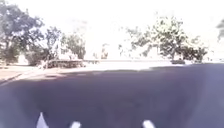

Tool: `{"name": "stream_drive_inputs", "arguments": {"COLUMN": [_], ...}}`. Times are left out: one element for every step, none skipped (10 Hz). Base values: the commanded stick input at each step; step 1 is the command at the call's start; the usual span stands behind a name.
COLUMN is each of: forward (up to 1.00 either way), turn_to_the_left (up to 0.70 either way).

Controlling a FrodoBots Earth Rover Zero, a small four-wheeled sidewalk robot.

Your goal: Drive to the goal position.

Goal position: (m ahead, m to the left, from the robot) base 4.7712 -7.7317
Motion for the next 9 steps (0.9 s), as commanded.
{"name": "stream_drive_inputs", "arguments": {"forward": [0.7, 0.7, 0.7, 0.7, 0.7, 0.7, 0.7, 0.7, 0.7], "turn_to_the_left": [-0.35, -0.35, -0.35, -0.35, -0.35, -0.35, -0.35, -0.35, -0.35]}}
